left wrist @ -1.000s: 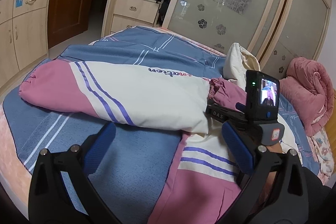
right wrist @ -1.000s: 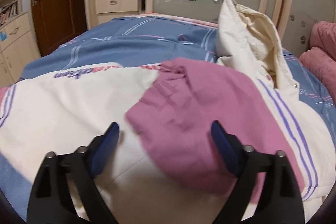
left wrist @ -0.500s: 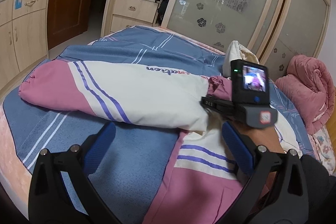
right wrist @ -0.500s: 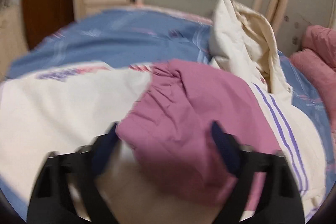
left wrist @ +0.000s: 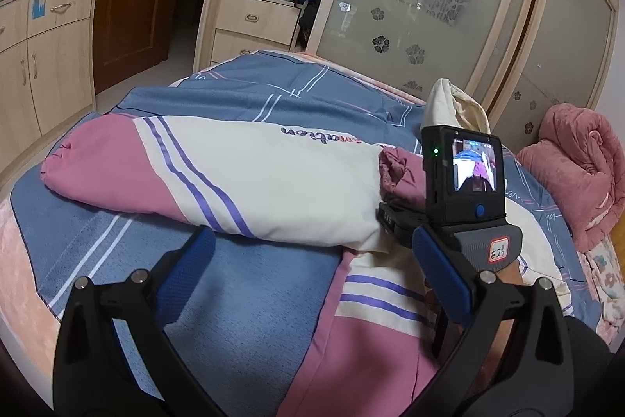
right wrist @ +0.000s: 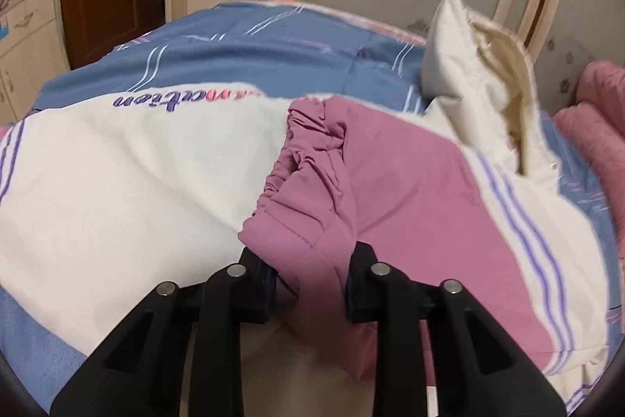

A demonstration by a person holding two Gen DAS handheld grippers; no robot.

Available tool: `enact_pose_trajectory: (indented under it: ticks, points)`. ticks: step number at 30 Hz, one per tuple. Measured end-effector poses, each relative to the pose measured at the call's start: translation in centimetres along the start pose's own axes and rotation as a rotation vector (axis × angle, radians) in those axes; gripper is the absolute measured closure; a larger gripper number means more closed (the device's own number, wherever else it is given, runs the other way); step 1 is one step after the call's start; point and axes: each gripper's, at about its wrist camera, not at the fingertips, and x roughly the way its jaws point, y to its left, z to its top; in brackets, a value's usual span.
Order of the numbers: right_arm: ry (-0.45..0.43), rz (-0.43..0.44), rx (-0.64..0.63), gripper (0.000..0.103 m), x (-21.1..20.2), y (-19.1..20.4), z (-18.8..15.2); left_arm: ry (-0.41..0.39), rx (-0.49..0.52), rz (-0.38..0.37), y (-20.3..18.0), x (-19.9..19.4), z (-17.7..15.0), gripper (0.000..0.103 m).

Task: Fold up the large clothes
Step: 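Lift the held sleeve and lay it across the jacket chest toward the hood, then open the right tool to release the sleeve and withdraw it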

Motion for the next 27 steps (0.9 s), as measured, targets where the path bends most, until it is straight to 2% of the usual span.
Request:
enact_pose_trajectory:
  ticks: [2,3,4,5,9,11,15,18,20,24,27]
  points:
    - [0.006,0.027,0.039,0.041,-0.5,-0.8,-0.1,-0.003,0.002,0.003,0.0,-0.1,0.1,0.002]
    - [-0.011,0.058,0.077,0.033,-1.4,-1.4,-0.3,-0.006,0.004,0.005,0.0,-0.1,0.2,0.002]
    - [-0.035,0.088,0.113,0.020,-2.5,-2.1,-0.7,-0.008,0.008,0.008,0.0,-0.2,0.2,0.002]
    - [-0.075,0.134,0.149,0.014,-4.2,-2.9,-1.4,-0.007,0.011,0.012,0.0,-0.1,0.2,0.002]
    - [-0.174,0.240,0.151,0.009,-11.0,-5.5,-5.3,0.001,0.009,0.034,0.4,-0.4,0.2,0.002]
    - [-0.222,0.240,0.155,0.003,-15.0,-7.9,-8.3,-0.002,0.031,0.044,0.2,-0.8,0.0,0.002]
    - [-0.277,0.113,0.172,0.001,-20.8,-13.0,-14.0,-0.004,0.097,0.061,-0.6,-1.8,-0.7,0.002]
    - [-0.284,0.037,0.251,0.001,-23.9,-17.3,-18.2,0.030,0.151,0.091,-1.6,-2.8,-1.8,0.002]
    - [-0.295,0.006,0.305,0.001,-25.7,-20.1,-21.5,0.047,0.188,0.080,-2.4,-3.5,-2.7,0.002]
    - [-0.336,-0.070,0.391,0.001,-28.1,-23.7,-26.8,0.024,0.327,0.083,-4.4,-5.9,-6.3,0.002]
    - [-0.316,-0.079,0.428,0.001,-28.2,-25.2,-29.1,0.002,0.333,0.039,-4.2,-7.6,-9.2,0.002]
